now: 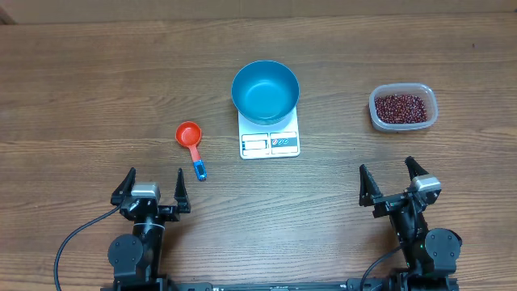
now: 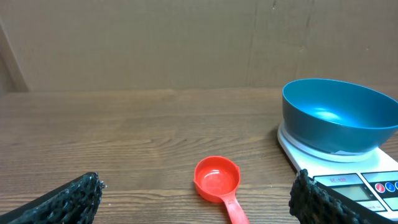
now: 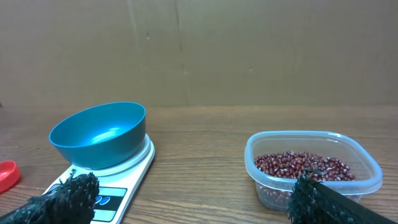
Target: Scoop item into bowl and weigh 150g on scale
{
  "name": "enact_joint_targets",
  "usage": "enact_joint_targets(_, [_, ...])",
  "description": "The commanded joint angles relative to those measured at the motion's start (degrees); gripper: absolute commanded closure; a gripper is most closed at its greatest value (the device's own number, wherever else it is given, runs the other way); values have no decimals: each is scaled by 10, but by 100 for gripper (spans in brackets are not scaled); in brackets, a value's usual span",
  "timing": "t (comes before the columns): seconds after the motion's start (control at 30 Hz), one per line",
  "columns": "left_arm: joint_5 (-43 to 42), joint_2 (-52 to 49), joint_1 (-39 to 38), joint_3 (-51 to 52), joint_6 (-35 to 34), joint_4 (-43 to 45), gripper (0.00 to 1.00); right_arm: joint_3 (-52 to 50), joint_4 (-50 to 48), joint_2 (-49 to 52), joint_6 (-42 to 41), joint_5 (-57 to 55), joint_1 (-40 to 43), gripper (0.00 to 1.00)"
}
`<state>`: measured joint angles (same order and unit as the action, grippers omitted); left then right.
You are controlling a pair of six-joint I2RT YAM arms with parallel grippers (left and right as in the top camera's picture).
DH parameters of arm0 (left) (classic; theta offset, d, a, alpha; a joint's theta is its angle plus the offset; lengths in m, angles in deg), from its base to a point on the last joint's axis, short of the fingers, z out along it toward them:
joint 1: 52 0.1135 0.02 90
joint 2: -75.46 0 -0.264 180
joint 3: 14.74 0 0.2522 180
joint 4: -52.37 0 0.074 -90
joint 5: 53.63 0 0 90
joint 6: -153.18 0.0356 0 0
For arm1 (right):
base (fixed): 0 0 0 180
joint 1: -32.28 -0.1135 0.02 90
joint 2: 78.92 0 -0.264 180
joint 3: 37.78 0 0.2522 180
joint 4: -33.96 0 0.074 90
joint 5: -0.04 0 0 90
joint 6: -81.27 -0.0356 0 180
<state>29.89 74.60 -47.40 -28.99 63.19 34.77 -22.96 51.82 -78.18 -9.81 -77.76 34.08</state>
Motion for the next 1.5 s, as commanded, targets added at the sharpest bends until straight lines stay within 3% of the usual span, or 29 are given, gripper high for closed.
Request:
enact_joint_targets(0.0, [-6, 5, 2, 2, 0, 0, 0, -6, -4, -5, -2, -1, 2, 0])
enact_joint_targets(0.43, [-41, 5, 2, -10, -43, -15, 1, -6, -4, -5, -2, -1, 2, 0])
enact_joint_targets(1.1, [-15, 5, 3, -148, -43, -256, 0, -6, -4, -5, -2, -1, 2, 0])
enact_joint_targets(1.47, [-15, -2, 3, -212, -43, -325, 1, -6, -4, -5, -2, -1, 2, 0])
